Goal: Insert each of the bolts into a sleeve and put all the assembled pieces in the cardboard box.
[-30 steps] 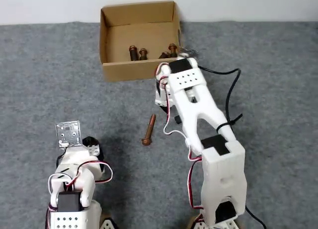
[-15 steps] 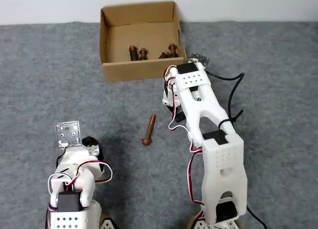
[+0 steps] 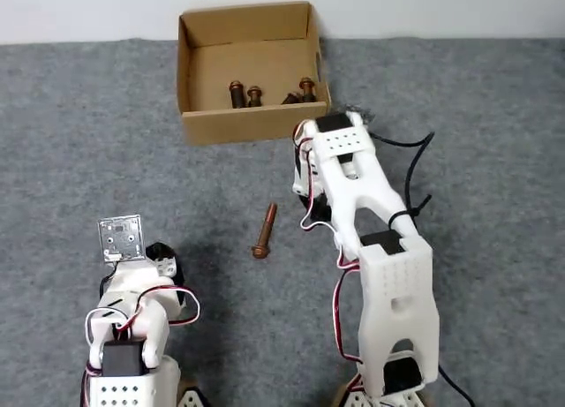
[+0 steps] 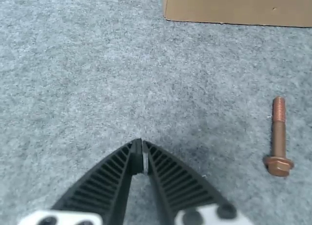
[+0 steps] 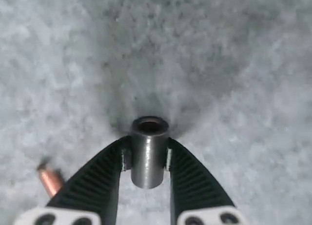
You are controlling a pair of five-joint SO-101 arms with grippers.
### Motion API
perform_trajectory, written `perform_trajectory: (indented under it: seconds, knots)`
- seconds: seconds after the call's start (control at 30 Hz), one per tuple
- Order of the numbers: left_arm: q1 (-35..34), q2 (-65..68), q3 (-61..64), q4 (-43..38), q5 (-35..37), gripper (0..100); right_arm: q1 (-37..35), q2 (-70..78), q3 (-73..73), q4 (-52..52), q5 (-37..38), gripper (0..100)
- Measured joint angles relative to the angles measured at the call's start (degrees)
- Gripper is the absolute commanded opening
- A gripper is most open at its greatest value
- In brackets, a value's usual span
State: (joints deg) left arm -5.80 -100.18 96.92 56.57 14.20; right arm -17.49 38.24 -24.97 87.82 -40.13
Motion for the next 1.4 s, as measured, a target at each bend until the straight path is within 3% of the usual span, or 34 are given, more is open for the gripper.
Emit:
perform_trajectory:
  seconds: [0.3,0.53,0.7,0.93,1.2,1.4]
  knots:
    - [0.09,0.0,0.0,0.0,0.0,0,-1.49,-17.93,0.0,12.4,0.88,0.8]
    - [2.73,0.0,0.0,0.0,-0.09,0,-0.18,-35.6,4.84,12.48,2.46,0.8]
    - [2.73,0.0,0.0,0.0,5.89,0,3.69,-49.05,15.21,12.57,4.4,0.8]
    - [3.6,0.0,-0.79,0.0,3.34,0,12.92,-69.71,34.99,8.97,8.62,0.8]
    - [5.1,0.18,-16.26,0.0,1.49,0,15.03,-99.52,62.07,1.76,11.78,0.8]
    - [9.76,16.09,-29.1,5.01,1.49,0,15.12,-123.69,77.01,-3.96,16.53,0.8]
